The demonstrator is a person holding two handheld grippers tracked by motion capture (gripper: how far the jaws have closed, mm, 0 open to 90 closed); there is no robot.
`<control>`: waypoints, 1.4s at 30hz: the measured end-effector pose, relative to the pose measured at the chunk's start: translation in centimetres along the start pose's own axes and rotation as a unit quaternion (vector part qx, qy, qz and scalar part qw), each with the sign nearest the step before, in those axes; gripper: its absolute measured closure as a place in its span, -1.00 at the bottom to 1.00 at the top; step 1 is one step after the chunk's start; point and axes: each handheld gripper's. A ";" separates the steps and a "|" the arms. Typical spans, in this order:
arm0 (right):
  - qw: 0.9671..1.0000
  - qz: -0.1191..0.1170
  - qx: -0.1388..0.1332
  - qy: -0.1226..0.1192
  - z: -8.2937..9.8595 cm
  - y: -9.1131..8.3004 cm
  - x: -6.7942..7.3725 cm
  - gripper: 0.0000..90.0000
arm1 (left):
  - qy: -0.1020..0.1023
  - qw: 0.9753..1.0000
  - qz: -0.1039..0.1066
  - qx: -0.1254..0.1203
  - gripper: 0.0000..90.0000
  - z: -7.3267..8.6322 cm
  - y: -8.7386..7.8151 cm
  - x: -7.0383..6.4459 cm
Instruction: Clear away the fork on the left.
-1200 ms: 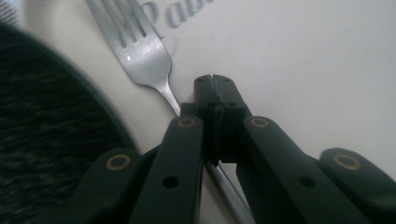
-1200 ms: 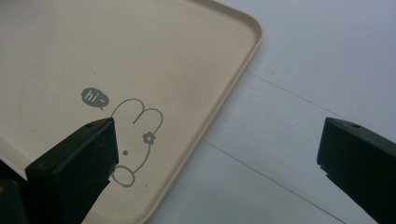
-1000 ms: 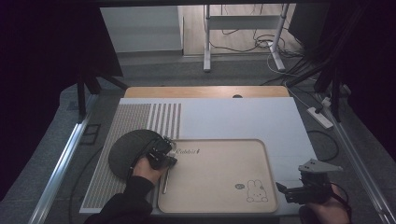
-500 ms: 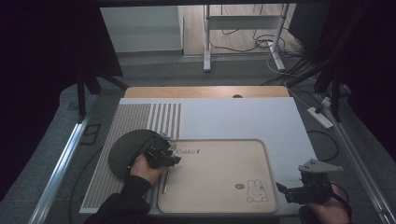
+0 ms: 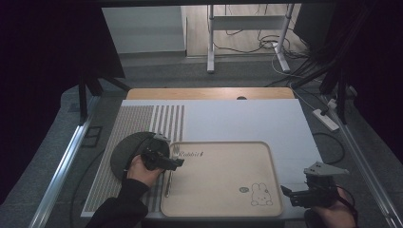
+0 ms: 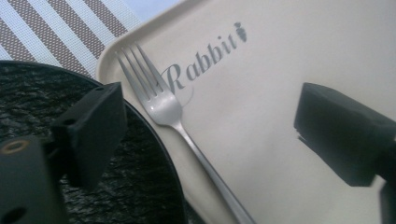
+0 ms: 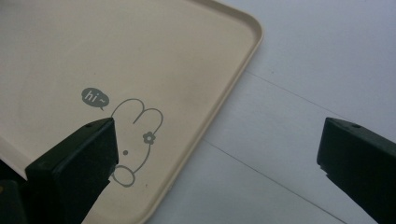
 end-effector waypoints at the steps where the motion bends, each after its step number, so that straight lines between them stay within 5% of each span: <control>1: 1.000 0.000 0.000 0.000 0.0 0.0 0.0 -1.00 | 0.000 1.000 0.004 -0.005 -0.86 0.1 -0.1 0.0; 17: 1.000 0.000 0.000 0.000 0.0 0.0 0.0 -1.00 | 0.051 0.996 0.008 -0.075 -1.00 1.3 -2.4 0.0; 27: 1.000 0.000 0.002 0.001 0.0 0.0 0.0 -1.00 | 0.041 0.994 0.011 -0.106 -1.00 2.7 -3.9 0.4; 42: 1.000 0.000 0.001 0.002 0.0 0.0 0.0 -1.00 | 0.014 0.993 0.000 -0.116 -1.00 5.4 -5.8 0.2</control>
Point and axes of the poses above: each handheld gripper's, and its own axes: y roughly forward along the jaws, z roughly out of its underside, x roughly to its left
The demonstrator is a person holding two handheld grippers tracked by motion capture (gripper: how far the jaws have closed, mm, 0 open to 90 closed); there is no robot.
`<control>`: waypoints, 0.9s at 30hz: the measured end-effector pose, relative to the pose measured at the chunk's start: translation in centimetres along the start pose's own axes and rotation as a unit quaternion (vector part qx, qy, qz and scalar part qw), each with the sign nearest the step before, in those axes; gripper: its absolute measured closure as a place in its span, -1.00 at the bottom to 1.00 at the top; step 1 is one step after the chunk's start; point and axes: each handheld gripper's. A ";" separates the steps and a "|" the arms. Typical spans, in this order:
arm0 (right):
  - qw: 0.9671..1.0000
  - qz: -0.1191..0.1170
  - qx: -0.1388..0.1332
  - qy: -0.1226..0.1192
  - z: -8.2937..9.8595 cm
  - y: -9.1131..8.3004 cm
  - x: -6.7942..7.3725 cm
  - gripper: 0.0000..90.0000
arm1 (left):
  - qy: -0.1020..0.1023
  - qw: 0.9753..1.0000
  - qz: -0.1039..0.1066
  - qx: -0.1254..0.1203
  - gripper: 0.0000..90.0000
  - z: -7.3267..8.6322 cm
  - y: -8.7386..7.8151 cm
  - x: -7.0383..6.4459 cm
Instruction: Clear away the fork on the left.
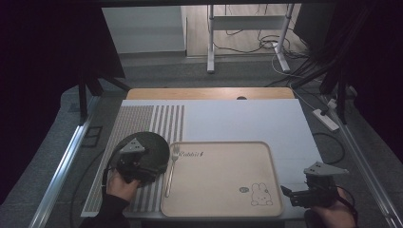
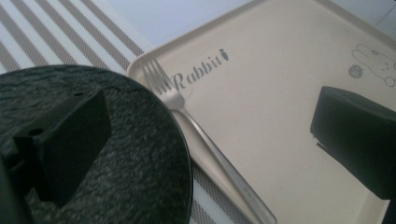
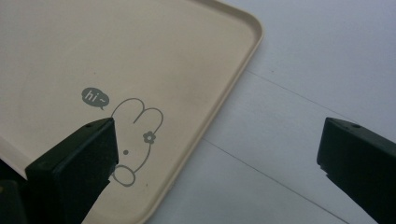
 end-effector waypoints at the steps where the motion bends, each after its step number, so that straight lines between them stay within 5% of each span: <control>1: 1.000 0.000 0.000 0.000 0.0 0.0 0.0 -1.00 | -0.001 1.000 -0.002 -0.001 -1.00 0.2 -0.2 0.0; 27: 1.000 0.000 -0.003 0.009 0.0 -0.1 -0.1 -1.00 | -0.045 0.998 -0.042 -0.009 -1.00 4.2 -4.6 -0.6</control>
Point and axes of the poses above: each handheld gripper's, and its own axes: y roughly forward along the jaws, z roughly out of its underside, x roughly to its left
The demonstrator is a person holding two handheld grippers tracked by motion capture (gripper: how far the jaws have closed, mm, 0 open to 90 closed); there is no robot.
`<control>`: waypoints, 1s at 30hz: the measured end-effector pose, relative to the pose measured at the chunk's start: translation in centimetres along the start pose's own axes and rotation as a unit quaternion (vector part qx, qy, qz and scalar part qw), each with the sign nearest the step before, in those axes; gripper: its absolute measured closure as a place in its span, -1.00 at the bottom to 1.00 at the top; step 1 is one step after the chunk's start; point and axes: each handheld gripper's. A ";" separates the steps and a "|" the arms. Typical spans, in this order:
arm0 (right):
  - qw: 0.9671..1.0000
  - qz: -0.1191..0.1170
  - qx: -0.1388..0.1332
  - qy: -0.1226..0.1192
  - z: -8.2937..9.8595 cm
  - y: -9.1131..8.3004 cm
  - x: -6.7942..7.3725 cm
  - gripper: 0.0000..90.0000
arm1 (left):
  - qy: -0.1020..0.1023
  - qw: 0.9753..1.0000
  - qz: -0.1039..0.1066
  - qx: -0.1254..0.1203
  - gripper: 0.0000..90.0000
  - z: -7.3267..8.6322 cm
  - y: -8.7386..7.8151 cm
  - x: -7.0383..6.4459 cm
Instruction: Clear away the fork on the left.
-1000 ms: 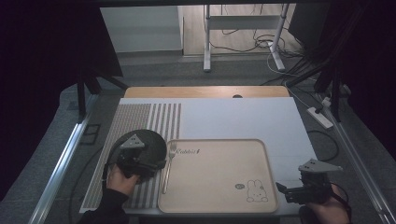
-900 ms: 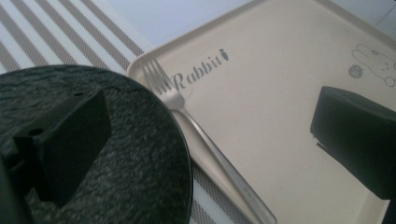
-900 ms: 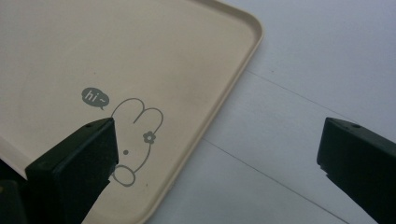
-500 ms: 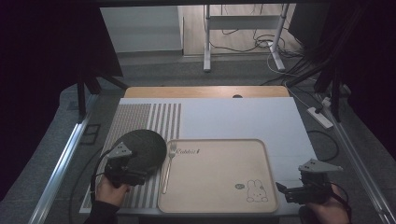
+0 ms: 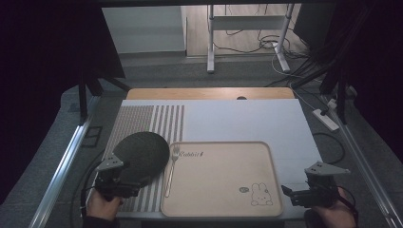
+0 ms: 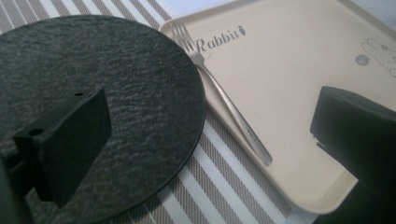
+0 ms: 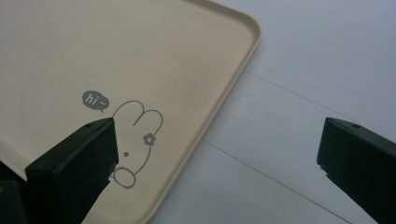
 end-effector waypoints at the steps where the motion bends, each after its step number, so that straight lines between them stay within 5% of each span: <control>1: 1.000 0.001 0.000 0.001 0.0 0.0 0.0 -1.00 | -0.001 1.000 -0.002 0.000 -1.00 0.1 -0.1 0.0; 11: 1.000 0.006 -0.007 0.006 0.0 -0.1 -0.1 -1.00 | -0.010 1.000 -0.027 0.011 -1.00 1.2 -1.2 -0.3; 30: 1.000 0.009 -0.006 0.007 0.0 -0.1 0.0 -1.00 | -0.015 0.999 -0.035 0.009 -1.00 2.2 -2.1 -0.9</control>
Point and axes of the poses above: each handheld gripper's, and its own axes: y roughly forward along the jaws, z roughly out of its underside, x roughly to its left
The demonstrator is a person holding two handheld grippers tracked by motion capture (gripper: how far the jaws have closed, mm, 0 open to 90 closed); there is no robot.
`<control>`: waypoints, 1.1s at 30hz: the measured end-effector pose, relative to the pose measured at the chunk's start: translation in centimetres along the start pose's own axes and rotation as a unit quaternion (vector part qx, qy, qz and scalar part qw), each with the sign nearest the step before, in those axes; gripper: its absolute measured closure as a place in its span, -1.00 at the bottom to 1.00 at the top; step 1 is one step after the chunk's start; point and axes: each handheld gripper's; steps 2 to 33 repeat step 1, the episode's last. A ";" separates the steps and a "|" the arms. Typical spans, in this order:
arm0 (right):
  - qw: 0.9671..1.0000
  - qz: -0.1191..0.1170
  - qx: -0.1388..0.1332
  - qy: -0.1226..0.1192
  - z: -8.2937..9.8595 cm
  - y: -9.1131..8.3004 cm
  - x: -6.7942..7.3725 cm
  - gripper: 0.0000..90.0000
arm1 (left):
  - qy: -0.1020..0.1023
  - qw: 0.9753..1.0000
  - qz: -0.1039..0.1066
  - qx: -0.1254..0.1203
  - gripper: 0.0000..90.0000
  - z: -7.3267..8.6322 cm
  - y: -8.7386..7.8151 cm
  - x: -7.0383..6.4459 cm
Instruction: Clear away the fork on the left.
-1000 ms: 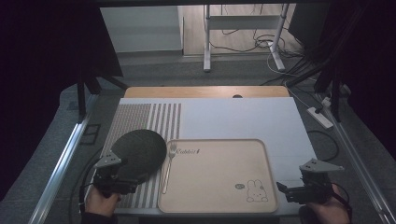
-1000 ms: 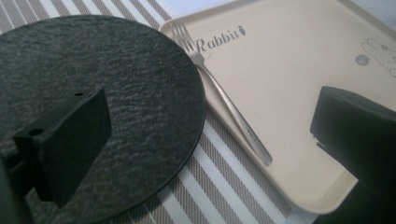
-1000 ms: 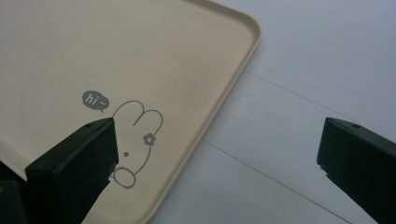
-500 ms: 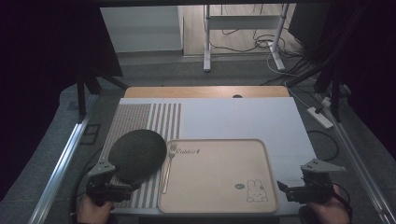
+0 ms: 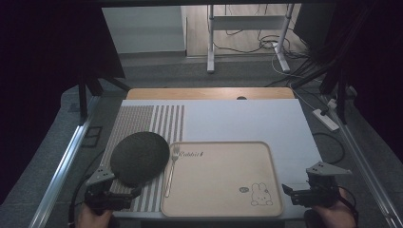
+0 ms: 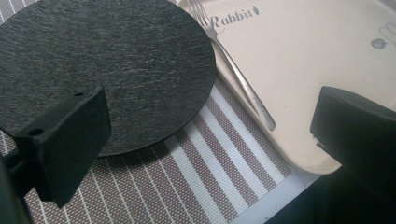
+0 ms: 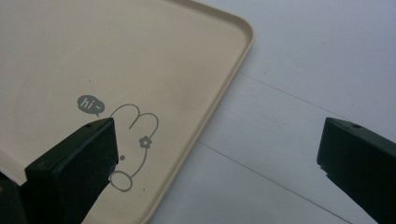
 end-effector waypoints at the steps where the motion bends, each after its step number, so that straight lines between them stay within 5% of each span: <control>1: 1.000 0.001 0.001 -0.001 0.0 0.0 0.0 -1.00 | -0.001 1.000 0.000 0.001 -1.00 0.0 0.0 0.0; 33: 1.000 0.001 0.001 -0.001 0.0 0.0 0.0 -1.00 | -0.001 1.000 0.000 0.001 -1.00 0.0 0.0 0.0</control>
Point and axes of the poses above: each handheld gripper's, and its own axes: y roughly forward along the jaws, z roughly out of its underside, x roughly to its left
